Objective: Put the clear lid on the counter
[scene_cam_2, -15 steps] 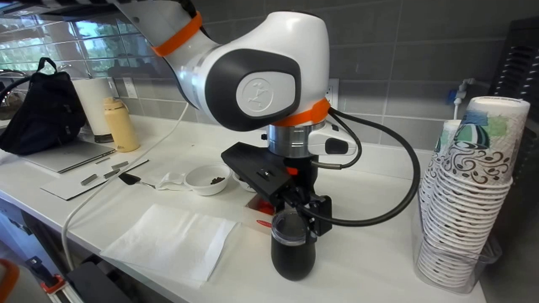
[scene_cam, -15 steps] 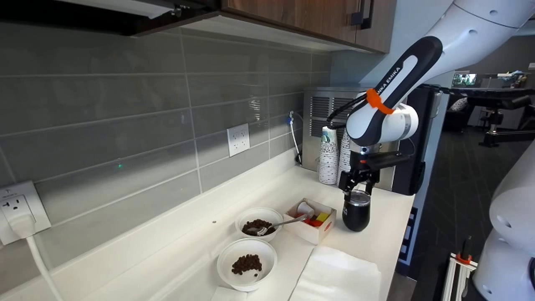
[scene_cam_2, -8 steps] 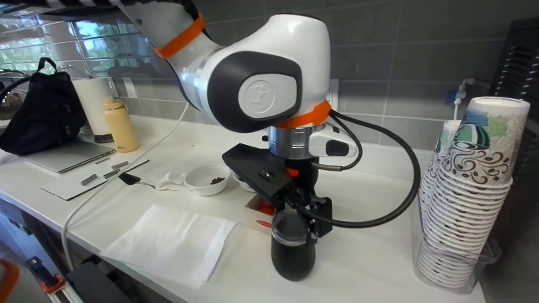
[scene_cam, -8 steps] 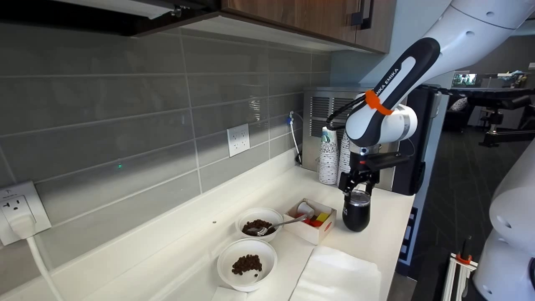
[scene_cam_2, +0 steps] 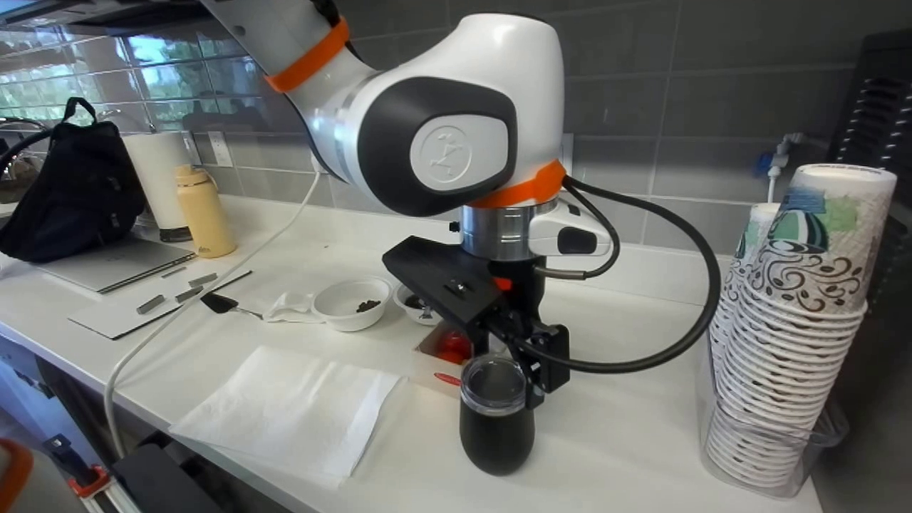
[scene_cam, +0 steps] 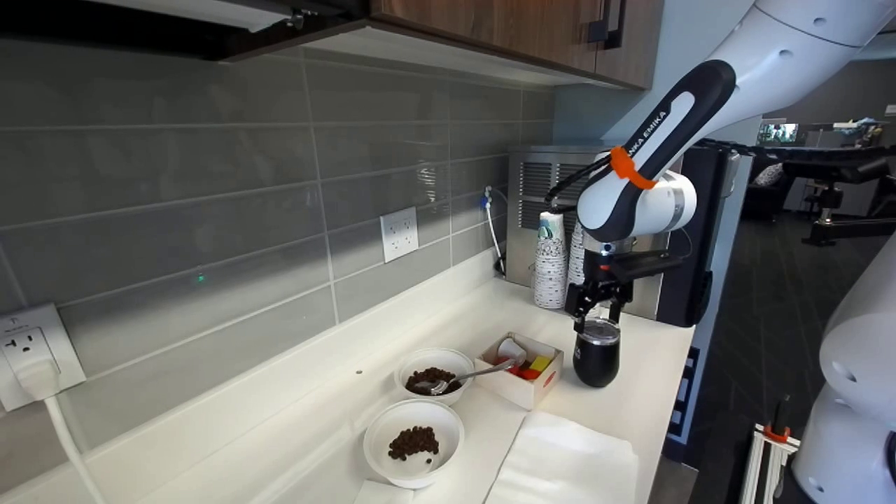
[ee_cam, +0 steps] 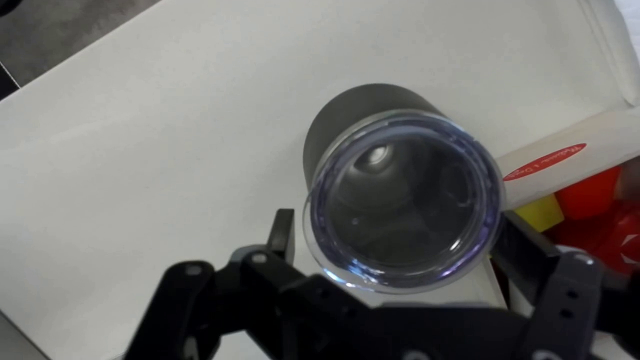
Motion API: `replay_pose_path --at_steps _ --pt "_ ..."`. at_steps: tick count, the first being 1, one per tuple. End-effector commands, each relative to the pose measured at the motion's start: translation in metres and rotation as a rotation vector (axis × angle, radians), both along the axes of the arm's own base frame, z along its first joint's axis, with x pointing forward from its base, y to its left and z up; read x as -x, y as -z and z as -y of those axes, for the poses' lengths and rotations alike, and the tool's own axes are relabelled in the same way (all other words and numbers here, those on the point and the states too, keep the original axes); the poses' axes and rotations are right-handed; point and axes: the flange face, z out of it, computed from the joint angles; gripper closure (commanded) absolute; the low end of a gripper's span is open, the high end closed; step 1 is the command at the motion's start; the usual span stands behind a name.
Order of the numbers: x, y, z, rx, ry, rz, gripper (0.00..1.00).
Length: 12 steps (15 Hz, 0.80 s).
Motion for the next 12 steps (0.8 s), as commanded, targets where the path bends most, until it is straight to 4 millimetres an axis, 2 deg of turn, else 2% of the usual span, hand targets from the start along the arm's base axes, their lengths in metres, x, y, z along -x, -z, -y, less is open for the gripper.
replay_pose_path --at_steps 1,5,6,7,8,12 --pt "0.0004 -0.0026 -0.0018 -0.005 -0.002 -0.004 0.0" --pt "0.0009 -0.0054 -0.0038 -0.011 -0.005 0.002 0.0" --pt "0.0011 -0.0054 -0.0041 -0.011 -0.007 0.004 0.25" --pt "0.0011 -0.005 -0.0045 -0.01 -0.01 0.003 0.26" --pt "0.0013 -0.0043 -0.005 -0.01 -0.012 0.001 0.34" --pt "0.0016 -0.0047 -0.0061 -0.013 -0.014 0.001 0.34"
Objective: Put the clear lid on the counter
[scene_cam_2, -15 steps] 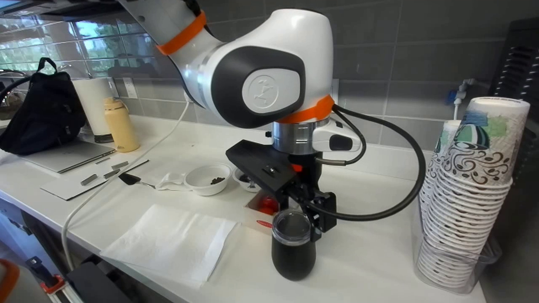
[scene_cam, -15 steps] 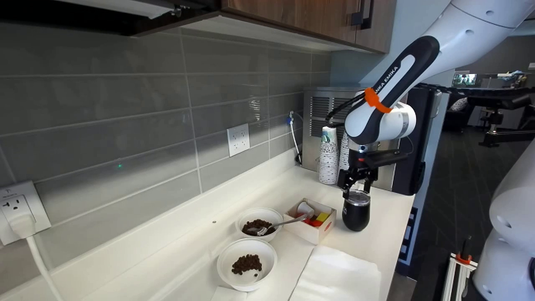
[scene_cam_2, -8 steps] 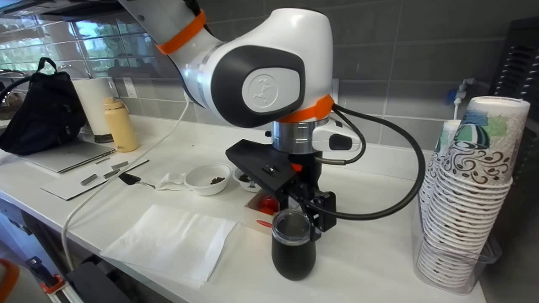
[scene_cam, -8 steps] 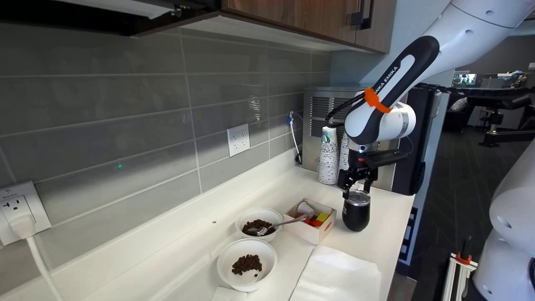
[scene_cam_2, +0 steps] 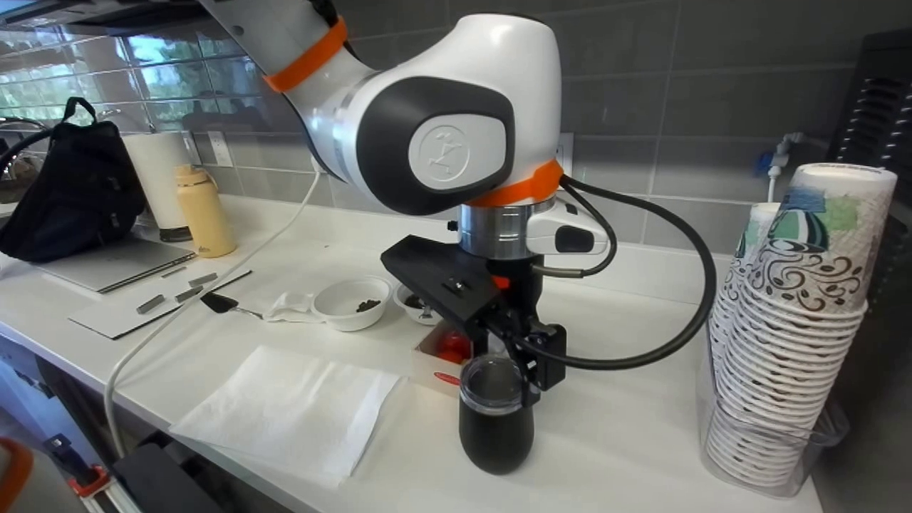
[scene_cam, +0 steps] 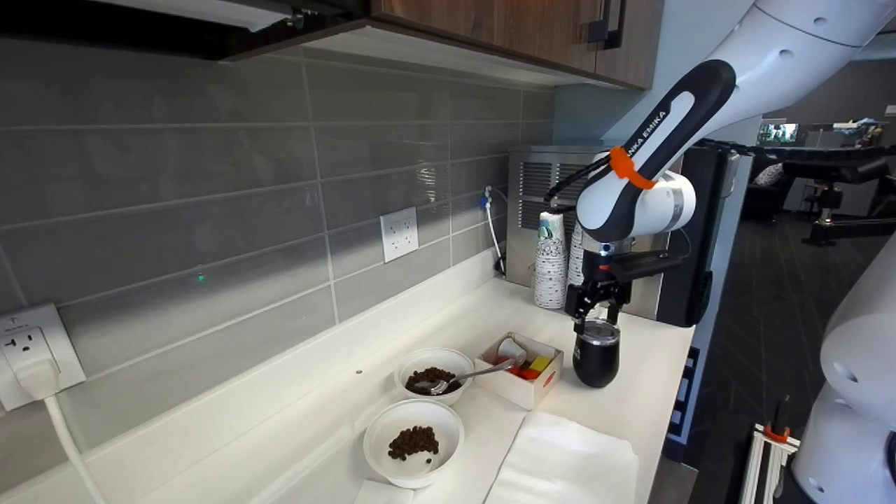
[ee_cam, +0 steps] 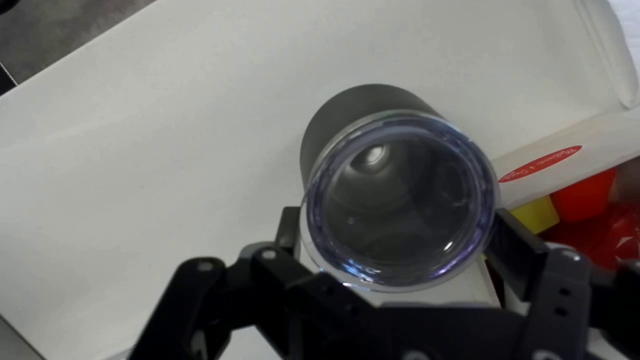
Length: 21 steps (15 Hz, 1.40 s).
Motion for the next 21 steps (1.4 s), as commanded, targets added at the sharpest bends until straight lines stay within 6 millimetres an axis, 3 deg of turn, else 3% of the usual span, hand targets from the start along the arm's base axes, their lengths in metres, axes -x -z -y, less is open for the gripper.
replay_pose_path --at_steps 1,12,17,21 --pt "0.002 -0.007 -0.004 -0.016 -0.011 0.004 0.34" --pt "-0.002 -0.064 -0.015 -0.024 -0.041 0.064 0.34" --pt "-0.023 -0.076 0.006 0.008 0.011 0.136 0.34" --pt "-0.042 -0.071 0.027 0.025 0.074 0.177 0.34"
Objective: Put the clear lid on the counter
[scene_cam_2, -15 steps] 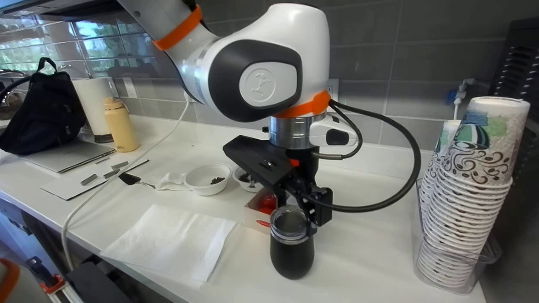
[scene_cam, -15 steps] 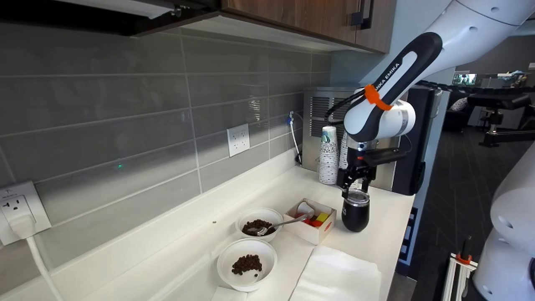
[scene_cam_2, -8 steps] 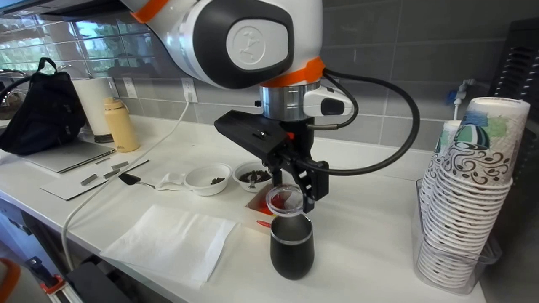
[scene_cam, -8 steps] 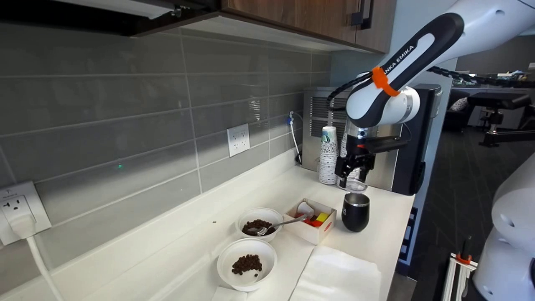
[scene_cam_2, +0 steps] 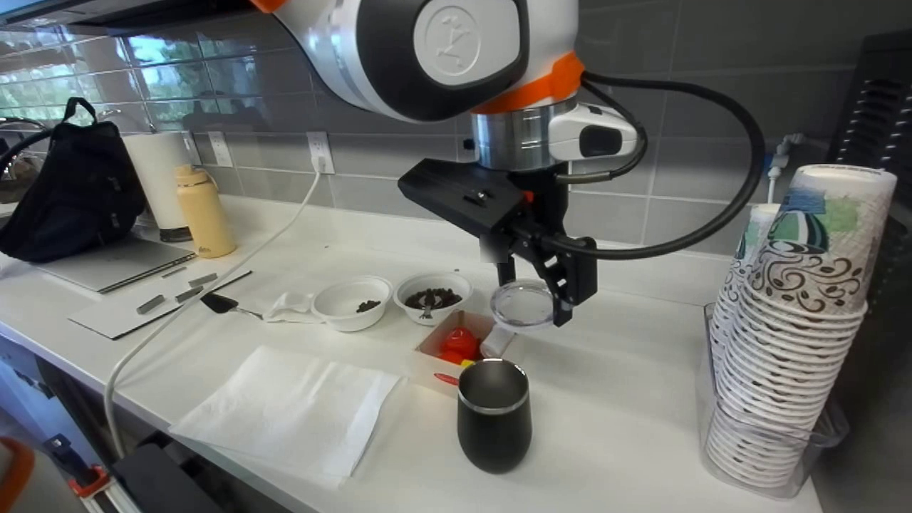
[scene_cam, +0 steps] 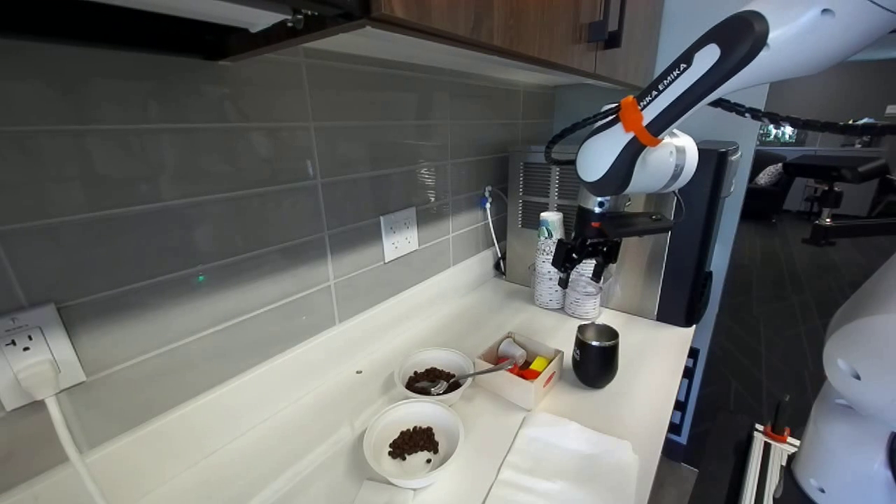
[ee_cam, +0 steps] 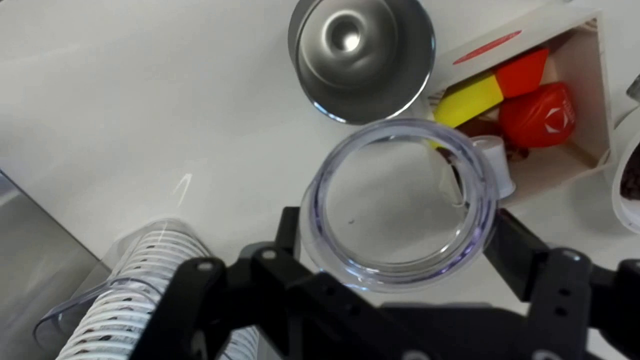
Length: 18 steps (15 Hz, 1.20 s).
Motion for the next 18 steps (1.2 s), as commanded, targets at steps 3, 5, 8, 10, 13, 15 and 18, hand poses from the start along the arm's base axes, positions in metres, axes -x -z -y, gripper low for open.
replay_pose_path --at_steps 3,5,8,10,13,15,18 --pt "-0.035 0.022 0.021 -0.014 0.074 0.026 0.34" --pt "-0.044 0.035 0.022 -0.027 0.092 0.026 0.34" --pt "-0.062 0.058 0.023 -0.029 0.12 0.029 0.34" --pt "-0.072 0.073 0.024 -0.024 0.126 0.018 0.34" --pt "-0.083 0.099 0.026 -0.011 0.124 -0.019 0.34" --pt "-0.086 0.115 0.029 -0.007 0.124 -0.048 0.34" --pt "-0.086 0.138 0.033 -0.012 0.127 -0.096 0.34"
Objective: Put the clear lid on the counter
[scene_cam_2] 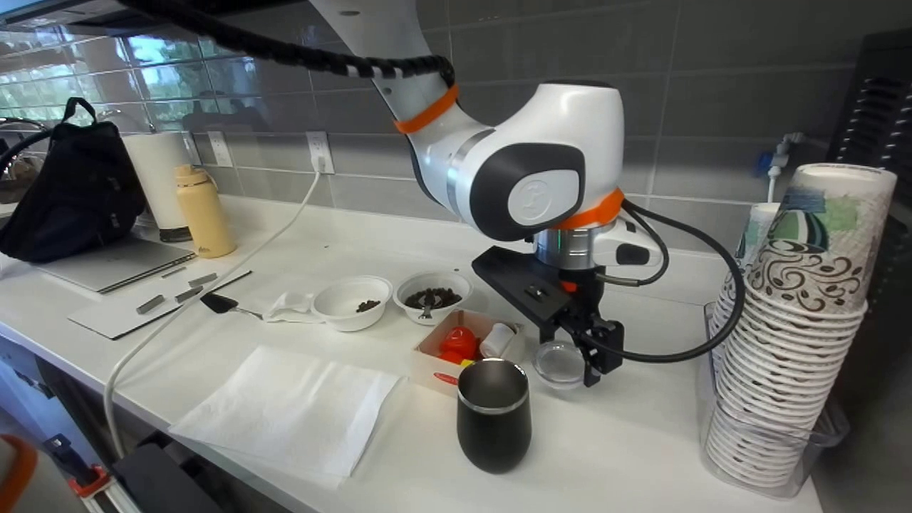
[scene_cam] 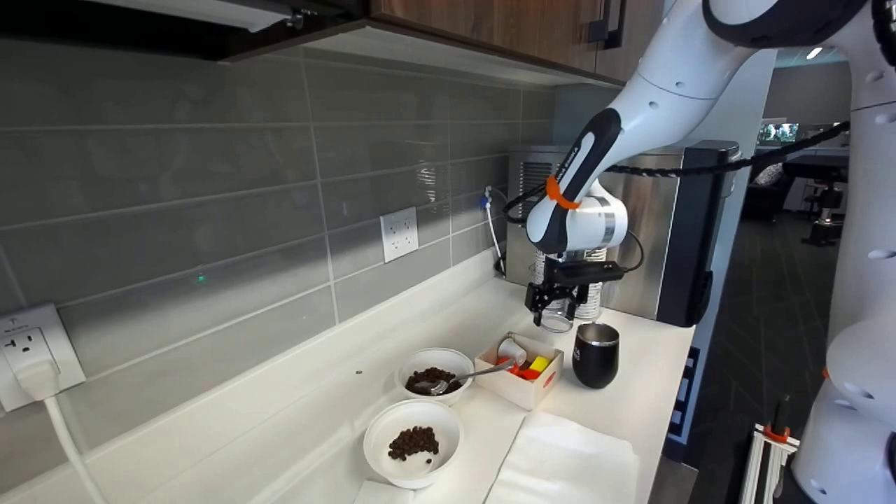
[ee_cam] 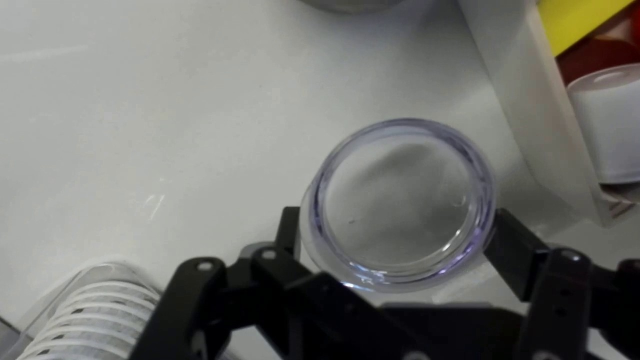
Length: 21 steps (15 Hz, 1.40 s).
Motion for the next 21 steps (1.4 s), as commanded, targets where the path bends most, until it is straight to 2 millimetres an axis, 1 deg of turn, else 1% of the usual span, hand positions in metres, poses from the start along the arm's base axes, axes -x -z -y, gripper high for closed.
replay_pose_path --at_steps 1,4,5,8,12,14,16,19,21 --pt "-0.01 0.024 0.009 0.002 0.018 -0.036 0.34" --pt "-0.008 0.037 0.013 -0.002 0.03 -0.06 0.34" --pt "-0.008 0.039 0.013 -0.003 0.03 -0.065 0.02" --pt "-0.011 0.036 0.016 -0.006 0.045 -0.059 0.0" --pt "-0.017 0.015 0.015 -0.008 0.056 -0.026 0.0" --pt "-0.019 0.0 0.014 0.004 0.054 -0.007 0.0" --pt "-0.017 -0.017 0.011 0.013 0.043 0.001 0.0" --pt "-0.007 -0.046 0.003 0.017 0.021 0.015 0.0" --pt "0.004 -0.067 -0.002 0.015 -0.006 0.008 0.0"
